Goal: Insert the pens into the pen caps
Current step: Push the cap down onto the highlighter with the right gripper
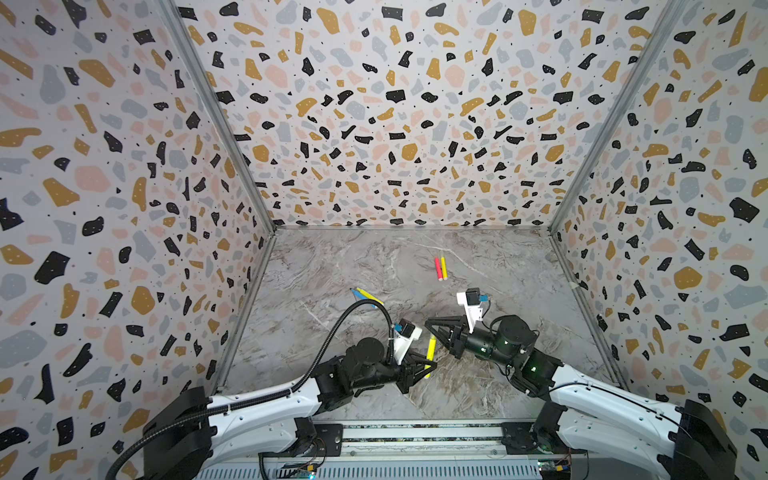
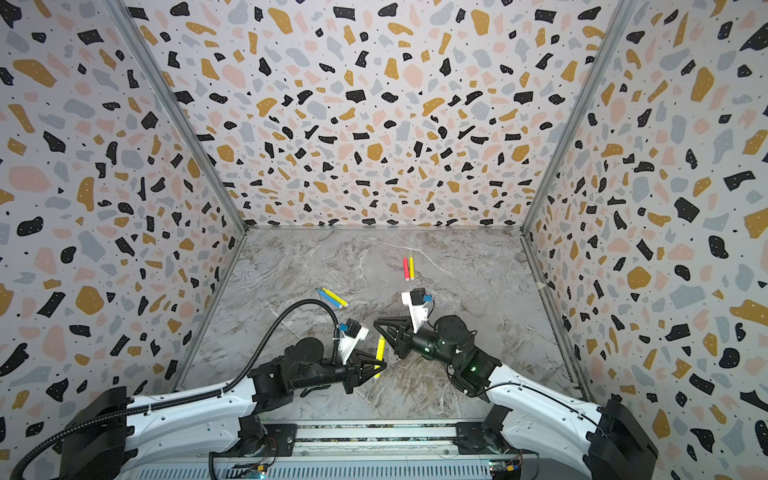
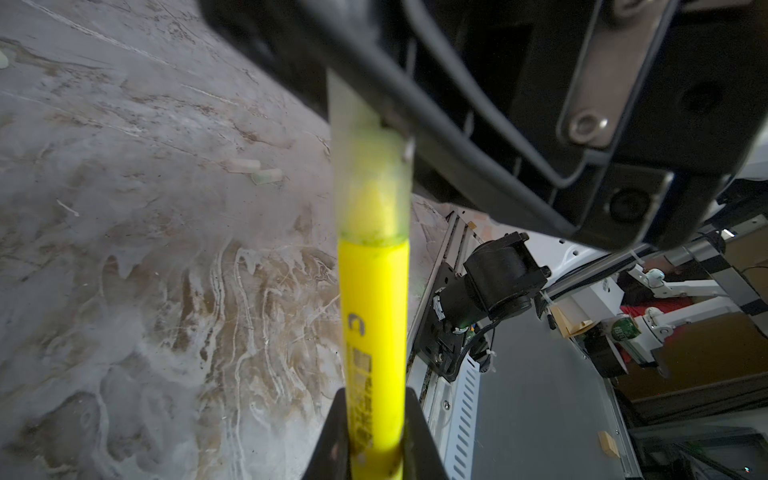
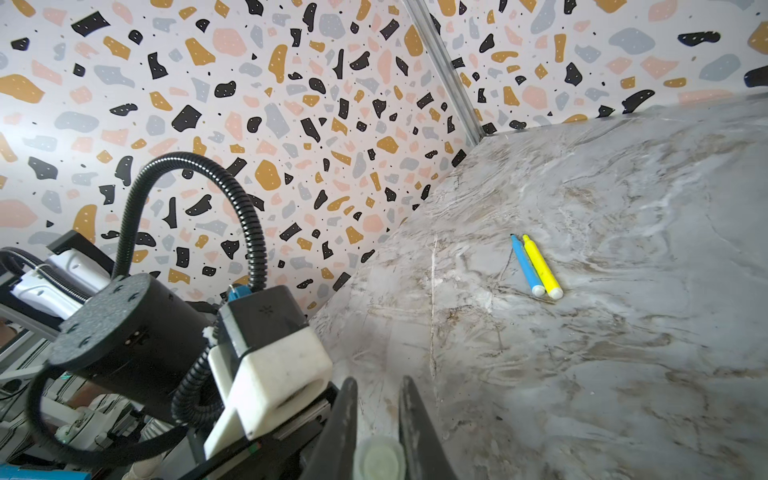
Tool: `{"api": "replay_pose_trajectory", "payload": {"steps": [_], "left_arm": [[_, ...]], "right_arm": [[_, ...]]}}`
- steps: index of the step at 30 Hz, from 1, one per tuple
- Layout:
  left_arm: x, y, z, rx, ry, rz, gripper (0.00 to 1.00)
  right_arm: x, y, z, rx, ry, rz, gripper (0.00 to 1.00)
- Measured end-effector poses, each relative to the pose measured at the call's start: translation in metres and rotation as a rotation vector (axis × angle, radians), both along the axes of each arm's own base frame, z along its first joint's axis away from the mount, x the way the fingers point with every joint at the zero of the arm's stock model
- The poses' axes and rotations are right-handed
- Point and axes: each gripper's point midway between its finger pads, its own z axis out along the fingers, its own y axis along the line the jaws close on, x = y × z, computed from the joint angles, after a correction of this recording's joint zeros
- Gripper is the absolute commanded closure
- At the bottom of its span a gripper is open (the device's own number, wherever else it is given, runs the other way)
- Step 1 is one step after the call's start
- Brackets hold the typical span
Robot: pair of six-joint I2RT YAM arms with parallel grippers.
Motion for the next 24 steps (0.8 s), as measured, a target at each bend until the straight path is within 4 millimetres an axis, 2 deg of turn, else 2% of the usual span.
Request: {"api": "replay_pose_trajectory", "payload": {"steps": [9, 16, 24], "left_arm": [[0.000, 0.005, 0.011, -0.043, 0.017, -0.037, 1.00], [0.005, 0.012, 0.014, -0.050, 0.016, -0.018, 1.00], [0.008, 0.018, 0.001, 0.007, 0.015, -0.006, 1.00]], "right_arm": [[-0.001, 0.005, 0.009, 0.042, -0.027, 0.014, 1.00], [0.005, 0.012, 0.007, 0.025, 0.000, -0.033, 1.00], [0.007, 0.013, -0.002, 0.002, 0.034, -0.082, 1.00]]}}
